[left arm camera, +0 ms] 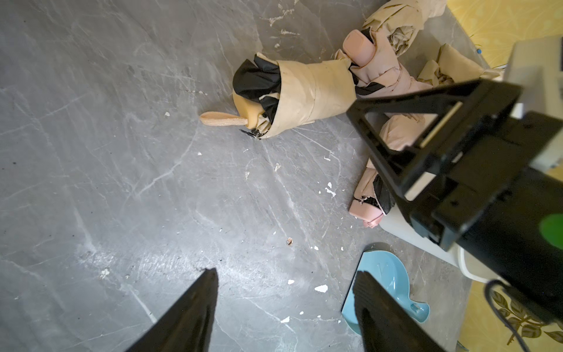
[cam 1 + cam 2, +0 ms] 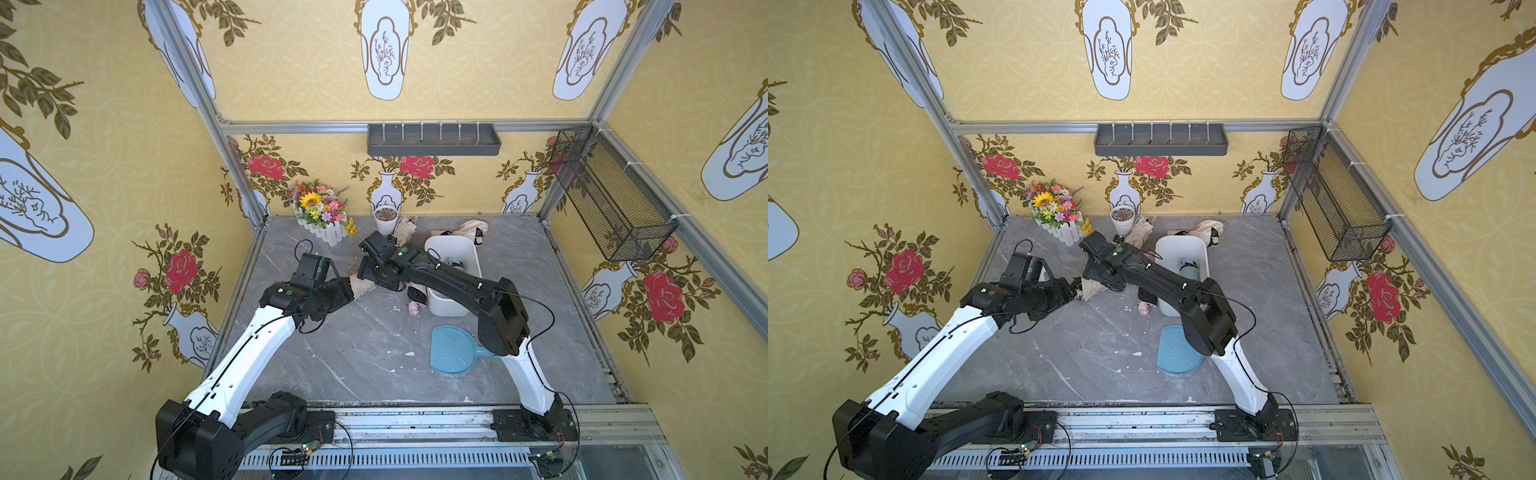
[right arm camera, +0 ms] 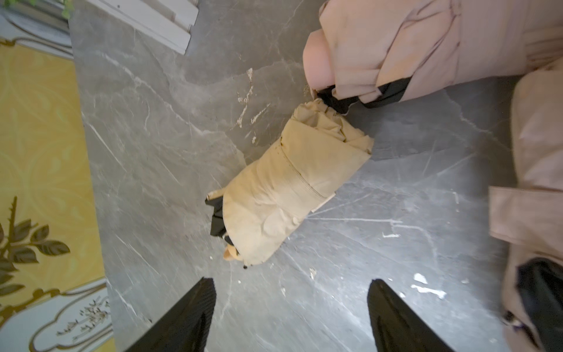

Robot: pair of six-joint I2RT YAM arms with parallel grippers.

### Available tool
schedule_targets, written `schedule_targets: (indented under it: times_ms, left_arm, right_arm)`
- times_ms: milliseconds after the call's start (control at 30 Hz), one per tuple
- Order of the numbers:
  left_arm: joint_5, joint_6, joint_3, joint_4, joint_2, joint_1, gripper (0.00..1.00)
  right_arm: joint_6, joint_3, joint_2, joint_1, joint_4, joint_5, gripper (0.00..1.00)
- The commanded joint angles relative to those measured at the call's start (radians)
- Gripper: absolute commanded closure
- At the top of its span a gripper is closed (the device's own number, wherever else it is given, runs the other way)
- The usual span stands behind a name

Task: Put the umbrella into the storage box
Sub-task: Pick up the umbrella from the center of the board.

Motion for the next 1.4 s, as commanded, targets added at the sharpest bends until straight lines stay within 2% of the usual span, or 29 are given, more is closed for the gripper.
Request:
schedule_targets:
  times_ms: [0,267,767,900,1100,1267,1367]
  left_arm:
    - [-0.002,0.005,-0.001,-0.008,-0.009,0.004,0.24]
    - [0.006,0.01,-0.017,-0.028,-0.028,0.007,0.24]
    - [0.008,0.041,-0.024,-0.045,-0.031,0.038,0.23]
    - [0.016,0.04,-0.024,-0.045,-0.031,0.044,0.22]
    - [0.022,0.041,-0.033,-0.045,-0.037,0.044,0.22]
    - [0.022,0.039,-0.035,-0.043,-0.04,0.044,0.22]
    - [0.02,0.037,-0.037,-0.042,-0.042,0.044,0.22]
  right_arm:
    - [0.142,0.031,0.043,-0.001,0.078,0.037,0.18]
    - [0.274,0.081,0.144,-0.004,0.102,0.031,0.18]
    - [0.315,0.203,0.27,-0.034,0.036,0.018,0.19]
    - [0.3,0.247,0.311,-0.03,-0.005,0.005,0.21]
    - [0.223,0.253,0.286,-0.017,-0.071,0.059,0.32]
    - [0.118,0.229,0.236,-0.009,-0.11,0.088,0.45]
    - [0.053,0.205,0.206,-0.008,-0.123,0.081,0.48]
